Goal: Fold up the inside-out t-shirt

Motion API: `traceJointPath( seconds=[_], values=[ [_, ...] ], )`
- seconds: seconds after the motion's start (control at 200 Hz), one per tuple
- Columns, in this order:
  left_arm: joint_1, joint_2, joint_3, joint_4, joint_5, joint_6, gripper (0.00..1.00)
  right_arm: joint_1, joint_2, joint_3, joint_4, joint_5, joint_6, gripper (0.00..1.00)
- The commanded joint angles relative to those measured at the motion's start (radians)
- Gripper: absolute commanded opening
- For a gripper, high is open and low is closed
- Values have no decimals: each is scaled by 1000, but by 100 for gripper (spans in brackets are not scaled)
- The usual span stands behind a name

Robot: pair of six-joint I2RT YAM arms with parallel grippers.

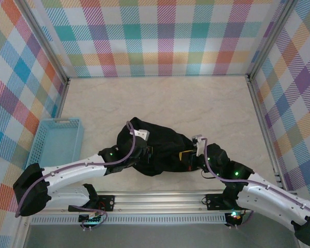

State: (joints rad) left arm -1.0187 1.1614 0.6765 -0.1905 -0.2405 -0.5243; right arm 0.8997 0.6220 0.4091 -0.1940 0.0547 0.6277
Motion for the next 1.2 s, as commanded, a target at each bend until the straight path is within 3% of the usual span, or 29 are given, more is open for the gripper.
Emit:
traceJointPath(
  seconds=[0.0, 0.14, 0.425, 0.59, 0.695, 0.765, 0.915, 1.07, 1.195],
  values=[
    [-121, -29, 52, -13, -18, 98, 30, -4, 11, -14, 51, -57, -18, 0],
    [-192, -21, 77, -27, -40, 125, 38, -4, -34, -30, 93, -111, -28, 0],
    [-193, 118, 124, -24, -73, 131, 59, -5, -93, -35, 5, -78, -37, 0],
    [-169, 199, 154, -32, -118, 94, 23, -6, -103, -34, -28, -71, -36, 0],
    [-121, 183, 118, 33, -56, 39, 5, -5, -98, -21, -98, 3, -15, 5],
    [-104, 161, 76, 128, 42, 26, 2, -5, -85, -7, -144, 43, -6, 21],
    [-104, 161, 56, 214, 132, 8, 0, -5, -66, 54, -249, 88, 9, 57],
    [-104, 163, 49, 259, 174, 0, 0, 22, -2, 143, -358, 112, 47, 64],
    [-105, 171, 52, 265, 180, -7, 0, 186, 77, 192, -454, 290, 181, 69]
  ],
)
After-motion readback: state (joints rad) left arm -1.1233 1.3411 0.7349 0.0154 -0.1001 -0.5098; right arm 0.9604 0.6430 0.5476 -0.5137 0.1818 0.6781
